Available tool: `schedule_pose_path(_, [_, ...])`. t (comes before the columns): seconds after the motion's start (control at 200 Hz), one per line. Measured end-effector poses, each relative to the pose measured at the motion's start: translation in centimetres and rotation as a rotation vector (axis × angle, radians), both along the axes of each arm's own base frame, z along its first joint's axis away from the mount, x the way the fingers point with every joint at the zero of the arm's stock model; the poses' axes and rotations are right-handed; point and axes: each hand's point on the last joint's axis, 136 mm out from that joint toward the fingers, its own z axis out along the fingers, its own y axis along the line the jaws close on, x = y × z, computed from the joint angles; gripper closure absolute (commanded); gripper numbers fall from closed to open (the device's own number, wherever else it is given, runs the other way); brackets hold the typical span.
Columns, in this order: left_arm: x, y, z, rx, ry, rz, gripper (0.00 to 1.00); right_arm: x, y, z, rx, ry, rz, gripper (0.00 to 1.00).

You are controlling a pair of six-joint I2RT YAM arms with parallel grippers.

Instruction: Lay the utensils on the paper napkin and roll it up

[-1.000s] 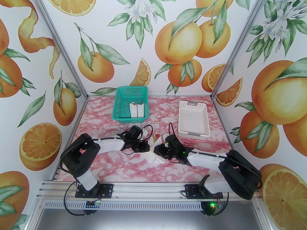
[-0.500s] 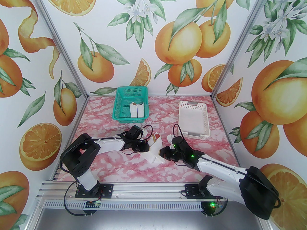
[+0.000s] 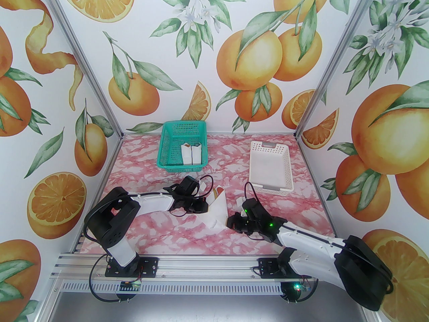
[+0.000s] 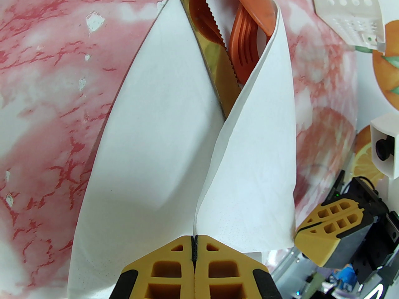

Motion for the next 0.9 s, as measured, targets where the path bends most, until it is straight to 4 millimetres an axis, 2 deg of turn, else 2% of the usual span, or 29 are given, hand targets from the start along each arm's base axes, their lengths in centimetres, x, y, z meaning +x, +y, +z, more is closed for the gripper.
schedule_pose_path(0.55, [-0.1,0.4,-0.6,0.033,-0.008,-0.006,0.98,-0.5,0.6,-1.3,-0.016,0.028,0.023,1.0])
schedule_pose_path(0.901, [-0.1,0.6,-0.8,0.045,-0.009,-0.008,0.98,-1.0,0.3,-1.7,-0.027,0.04,0.029,1.0])
